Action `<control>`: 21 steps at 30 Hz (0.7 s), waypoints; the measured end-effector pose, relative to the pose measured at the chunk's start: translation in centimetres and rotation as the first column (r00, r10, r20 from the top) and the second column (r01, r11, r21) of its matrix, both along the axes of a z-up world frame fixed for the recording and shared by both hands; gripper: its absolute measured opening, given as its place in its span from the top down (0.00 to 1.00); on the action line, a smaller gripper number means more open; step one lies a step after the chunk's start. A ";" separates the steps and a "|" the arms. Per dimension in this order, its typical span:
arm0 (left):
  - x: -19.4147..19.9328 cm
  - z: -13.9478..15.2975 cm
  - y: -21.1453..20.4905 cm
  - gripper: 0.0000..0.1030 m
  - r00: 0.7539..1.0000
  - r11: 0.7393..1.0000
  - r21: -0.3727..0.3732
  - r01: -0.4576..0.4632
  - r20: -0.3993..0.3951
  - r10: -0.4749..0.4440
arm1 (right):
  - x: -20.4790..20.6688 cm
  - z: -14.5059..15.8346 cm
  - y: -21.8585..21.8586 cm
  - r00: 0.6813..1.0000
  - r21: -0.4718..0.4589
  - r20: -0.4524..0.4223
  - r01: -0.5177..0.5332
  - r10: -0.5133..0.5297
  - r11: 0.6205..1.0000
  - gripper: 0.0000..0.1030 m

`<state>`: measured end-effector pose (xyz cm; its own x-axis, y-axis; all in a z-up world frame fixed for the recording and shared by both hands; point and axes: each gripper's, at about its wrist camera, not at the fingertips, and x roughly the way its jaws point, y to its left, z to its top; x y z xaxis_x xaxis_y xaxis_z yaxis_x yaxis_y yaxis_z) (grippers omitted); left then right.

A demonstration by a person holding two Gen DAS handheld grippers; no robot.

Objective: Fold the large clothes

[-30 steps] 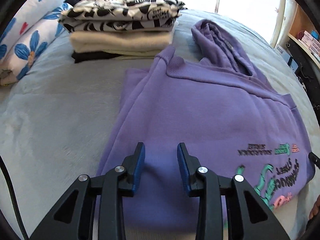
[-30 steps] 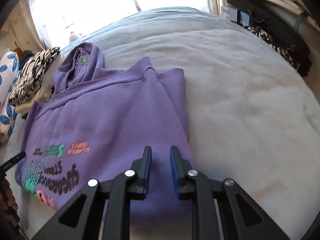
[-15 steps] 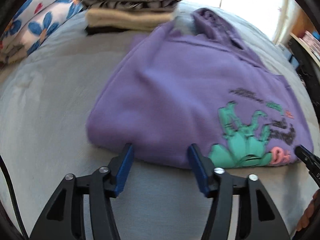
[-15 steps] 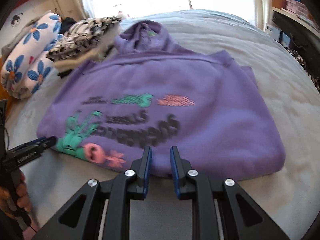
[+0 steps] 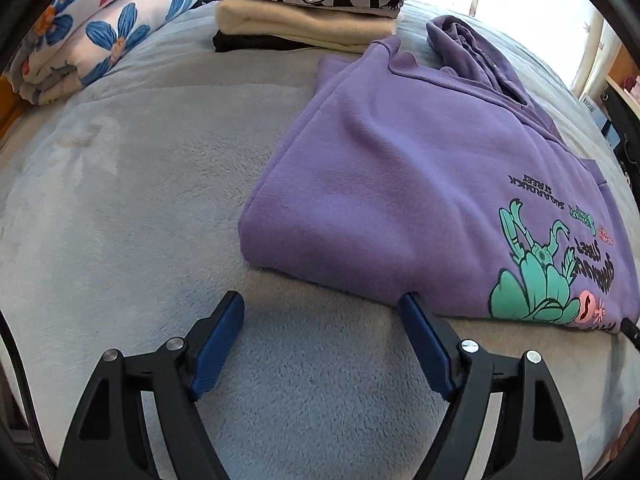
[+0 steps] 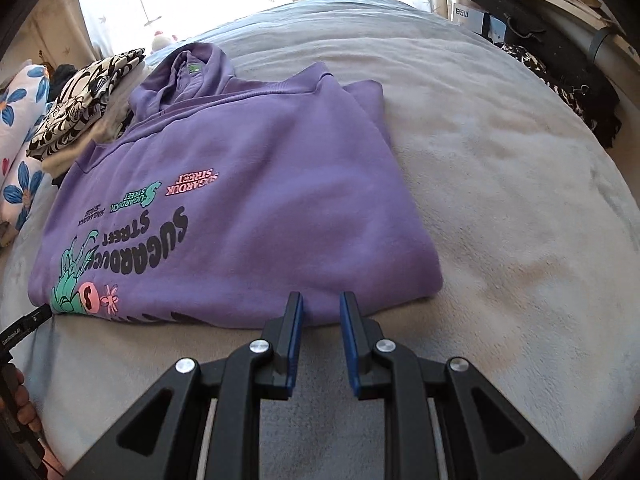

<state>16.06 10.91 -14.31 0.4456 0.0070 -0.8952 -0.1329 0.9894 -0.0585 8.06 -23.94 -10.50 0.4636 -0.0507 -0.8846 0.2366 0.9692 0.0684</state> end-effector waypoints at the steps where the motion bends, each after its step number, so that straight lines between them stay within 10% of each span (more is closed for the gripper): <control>1: -0.1 0.2 0.0 0.22 1.000 1.000 0.004 0.002 0.000 -0.002 | 0.1 0.2 0.1 1.000 0.009 0.002 -0.004 0.004 1.000 0.82; 12: 1.9 6.2 -0.8 0.22 0.989 0.988 0.031 0.148 -0.009 -0.148 | 3.1 2.4 1.0 0.996 0.027 -0.039 -0.076 0.077 0.997 0.82; 21: 13.9 12.8 -6.2 0.22 0.945 0.945 0.029 0.326 0.028 -0.327 | 12.7 7.9 2.8 0.975 -0.001 -0.033 -0.221 0.221 0.975 0.81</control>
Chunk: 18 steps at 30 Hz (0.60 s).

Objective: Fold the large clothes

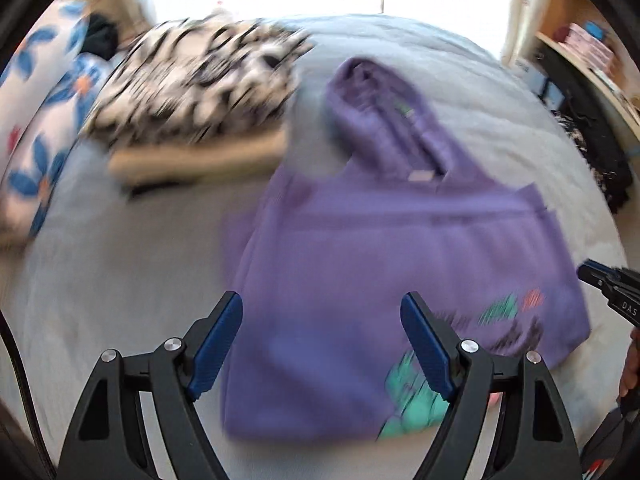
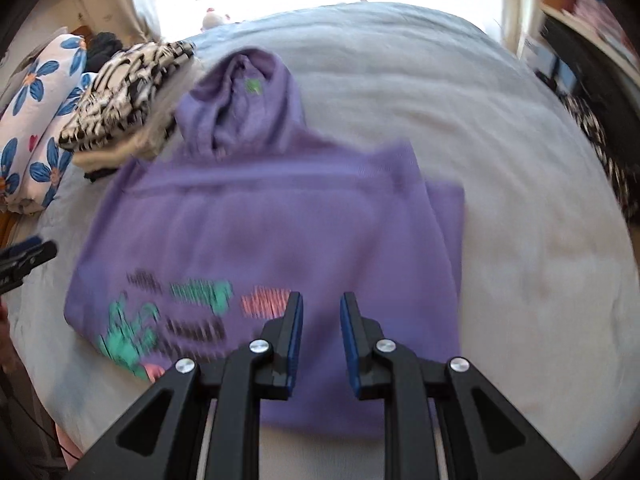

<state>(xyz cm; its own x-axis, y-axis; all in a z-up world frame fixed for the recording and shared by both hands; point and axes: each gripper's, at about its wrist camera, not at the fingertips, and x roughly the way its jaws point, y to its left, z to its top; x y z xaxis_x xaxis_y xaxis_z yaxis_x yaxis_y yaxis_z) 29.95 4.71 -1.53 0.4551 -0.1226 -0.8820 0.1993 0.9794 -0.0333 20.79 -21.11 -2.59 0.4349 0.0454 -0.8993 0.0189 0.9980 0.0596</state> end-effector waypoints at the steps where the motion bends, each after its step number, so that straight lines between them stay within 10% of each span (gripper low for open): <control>1: 1.8 0.6 -1.1 0.22 1.000 1.000 0.007 0.024 0.005 -0.024 | 1.7 0.9 0.3 1.000 -0.001 0.012 -0.015 0.015 1.000 0.78; 9: 15.5 -0.1 -6.9 0.22 1.000 1.000 -0.003 0.026 0.010 -0.026 | 13.4 3.9 0.8 0.993 0.062 0.116 -0.035 0.027 0.997 0.64; 18: 25.3 -7.5 -7.9 0.22 0.989 0.984 0.101 -0.146 0.003 0.146 | 27.3 -2.2 0.7 0.997 0.152 0.065 0.023 -0.033 0.988 0.64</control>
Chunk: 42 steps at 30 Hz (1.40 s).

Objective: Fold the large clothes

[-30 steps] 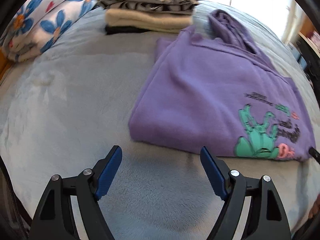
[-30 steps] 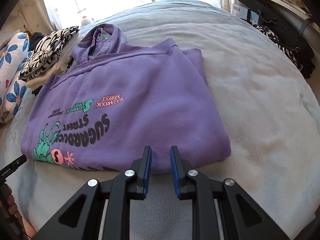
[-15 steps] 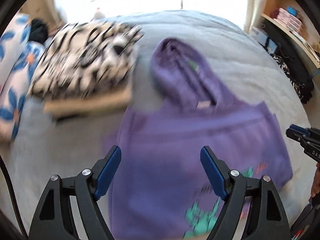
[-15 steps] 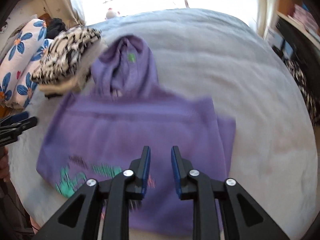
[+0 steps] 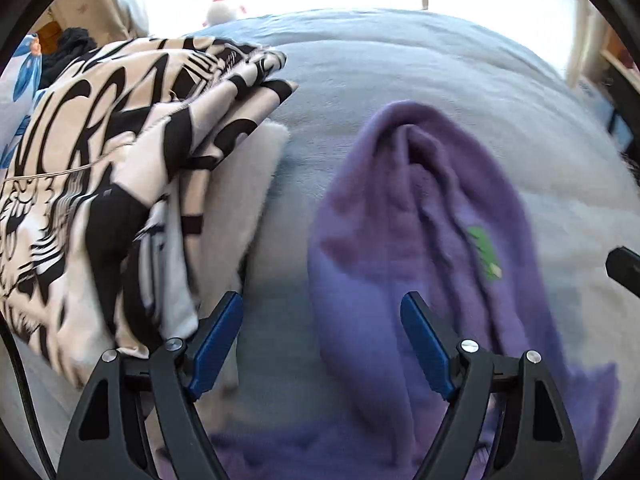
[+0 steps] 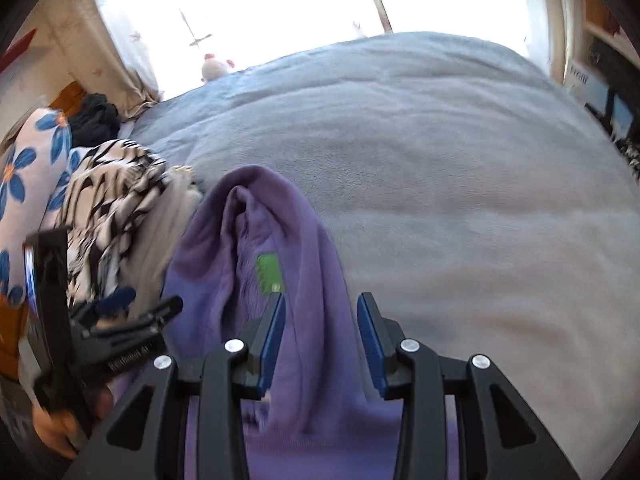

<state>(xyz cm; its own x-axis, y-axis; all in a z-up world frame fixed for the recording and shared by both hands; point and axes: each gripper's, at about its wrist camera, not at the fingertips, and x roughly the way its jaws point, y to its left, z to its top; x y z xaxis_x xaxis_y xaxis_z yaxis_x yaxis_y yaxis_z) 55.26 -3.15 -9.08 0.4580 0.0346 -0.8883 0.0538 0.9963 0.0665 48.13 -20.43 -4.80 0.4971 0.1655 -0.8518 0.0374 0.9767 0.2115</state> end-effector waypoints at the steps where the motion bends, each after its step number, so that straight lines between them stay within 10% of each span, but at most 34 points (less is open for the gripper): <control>1: 0.4 -0.4 -0.6 0.20 1.000 1.000 0.013 0.004 0.008 -0.005 | 1.4 -1.0 0.2 1.000 -0.014 -0.009 0.005 -0.005 1.000 0.64; 7: 1.8 -2.3 -4.1 0.17 0.993 0.988 0.110 0.110 0.029 -0.114 | 6.0 -4.7 0.8 0.999 -0.022 -0.048 0.020 -0.021 1.000 0.64; 15: 3.9 -5.7 -1.3 0.16 0.998 0.997 -0.059 0.042 -0.039 -0.044 | 9.6 -8.0 1.6 0.995 0.028 -0.096 0.014 -0.011 1.000 0.64; 17: 3.7 -5.6 -1.6 0.16 0.998 0.996 -0.053 0.065 -0.019 -0.066 | 9.5 -8.3 2.3 0.996 0.010 -0.082 -0.024 0.025 1.000 0.87; 19: 3.4 -5.4 -1.8 0.25 0.996 0.994 -0.063 0.092 -0.002 -0.093 | 8.9 -8.0 2.9 0.996 -0.021 -0.067 -0.068 0.066 0.997 0.93; 21: 2.8 -5.0 -1.9 0.57 0.991 0.987 -0.097 0.131 0.003 -0.132 | 8.0 -7.0 3.1 0.995 -0.027 -0.033 -0.091 0.090 0.996 0.94; 29: -4.2 1.8 0.5 0.69 0.971 0.967 -0.178 0.181 0.191 -0.146 | -1.6 1.8 2.3 0.954 -0.021 0.189 -0.232 0.231 0.973 0.95; 35: -16.2 6.7 6.0 0.64 0.927 0.939 -0.209 0.272 0.319 -0.198 | -16.7 7.9 1.4 0.842 -0.162 0.413 -0.305 0.346 0.938 0.92; 38: -22.1 5.9 8.5 0.44 0.930 0.926 -0.215 0.309 0.270 -0.247 | -22.9 6.9 1.9 0.815 -0.259 0.378 -0.363 0.440 0.895 0.89; 42: -26.6 2.9 10.0 0.44 0.942 0.935 -0.160 0.317 0.166 -0.291 | -26.1 3.7 2.3 0.861 -0.315 0.208 -0.390 0.464 0.865 0.88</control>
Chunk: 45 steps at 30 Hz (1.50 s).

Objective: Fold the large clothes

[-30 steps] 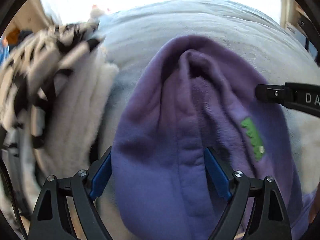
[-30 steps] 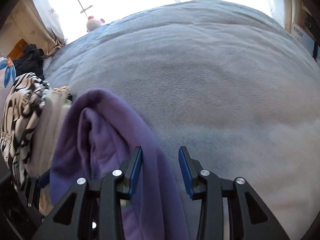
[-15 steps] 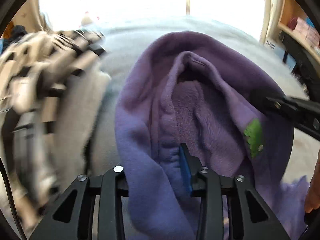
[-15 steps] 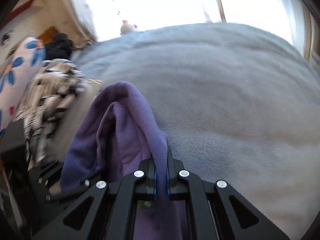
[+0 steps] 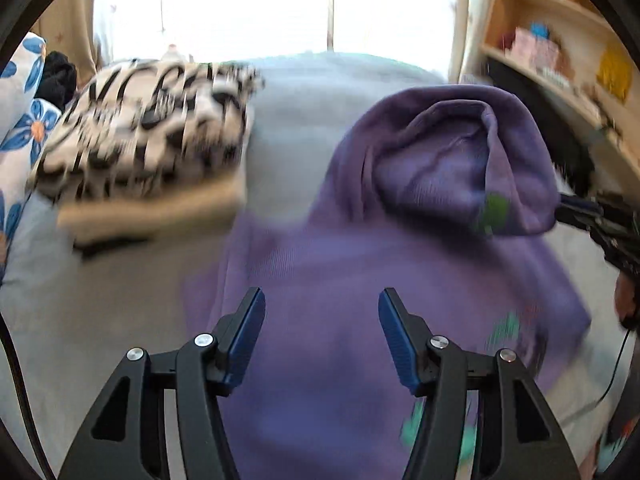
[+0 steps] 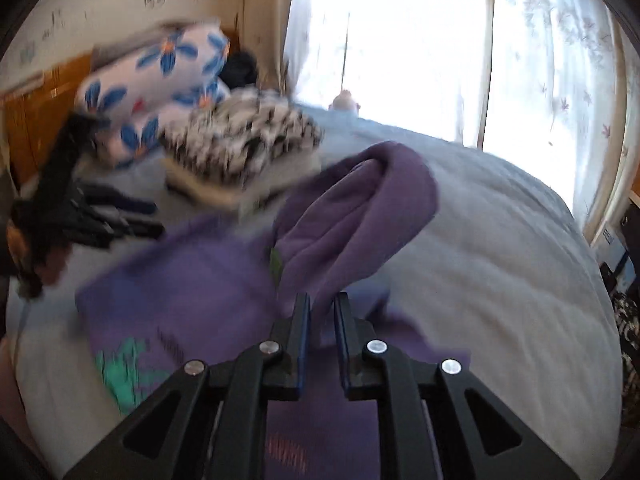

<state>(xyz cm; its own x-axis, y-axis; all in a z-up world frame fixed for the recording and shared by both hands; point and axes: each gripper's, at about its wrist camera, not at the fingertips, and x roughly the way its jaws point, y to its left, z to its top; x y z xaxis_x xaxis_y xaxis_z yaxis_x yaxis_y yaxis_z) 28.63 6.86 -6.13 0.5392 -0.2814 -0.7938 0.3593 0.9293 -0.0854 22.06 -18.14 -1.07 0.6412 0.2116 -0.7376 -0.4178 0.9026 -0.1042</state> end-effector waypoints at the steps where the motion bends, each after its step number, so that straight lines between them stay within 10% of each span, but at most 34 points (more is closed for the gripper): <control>1: -0.8 -0.5 0.2 0.44 1.000 1.000 0.012 -0.003 -0.007 0.003 | -0.3 -0.6 -0.2 0.999 -0.009 -0.035 0.020 -0.020 1.000 0.88; 14: 3.1 3.0 -4.3 0.44 0.998 0.998 0.041 0.054 0.017 -0.054 | 0.2 -1.9 -3.5 0.965 0.159 -0.177 0.223 -0.195 0.962 0.87; 20: 10.7 3.3 -9.0 0.44 0.994 0.991 0.086 0.106 0.023 -0.108 | 2.2 -2.0 -7.5 0.931 0.276 -0.198 0.353 -0.306 0.894 0.57; 29: 21.8 -0.4 -16.2 0.37 0.966 0.958 0.144 0.248 -0.114 -0.233 | 7.2 -4.3 -12.4 0.858 0.442 -0.359 0.502 -0.366 0.743 0.56; 37: 25.0 -5.9 -19.7 0.37 0.912 0.919 0.153 0.362 -0.262 -0.316 | 11.1 -7.2 -12.4 0.832 0.429 -0.431 0.530 -0.350 0.732 0.56; 38: 24.9 -6.1 -20.0 0.40 0.907 0.916 0.144 0.374 -0.261 -0.330 | 11.3 -7.6 -12.4 0.827 0.423 -0.440 0.534 -0.349 0.732 0.56; 41: 24.3 -5.8 -20.9 0.92 0.901 0.908 0.125 0.400 -0.235 -0.365 | 11.9 -8.5 -12.0 0.820 0.399 -0.451 0.538 -0.352 0.743 0.56; 43: 23.5 -4.9 -20.9 0.93 0.915 0.911 0.140 0.388 -0.176 -0.362 | 12.2 -8.2 -11.5 0.837 0.391 -0.428 0.512 -0.342 0.765 0.85; 45: 22.4 -3.2 -20.0 0.95 0.933 0.924 0.140 0.357 -0.096 -0.346 | 12.4 -7.3 -10.9 0.850 0.356 -0.397 0.491 -0.347 0.795 0.93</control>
<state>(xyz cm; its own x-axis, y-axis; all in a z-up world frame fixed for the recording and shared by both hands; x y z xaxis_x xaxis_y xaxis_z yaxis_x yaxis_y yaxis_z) 51.01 -13.11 -9.33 0.3702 -0.3159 -0.8736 0.6637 0.7479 0.0108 34.45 -29.02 -8.42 0.5069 0.3124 -0.8034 0.0682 0.9146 0.3986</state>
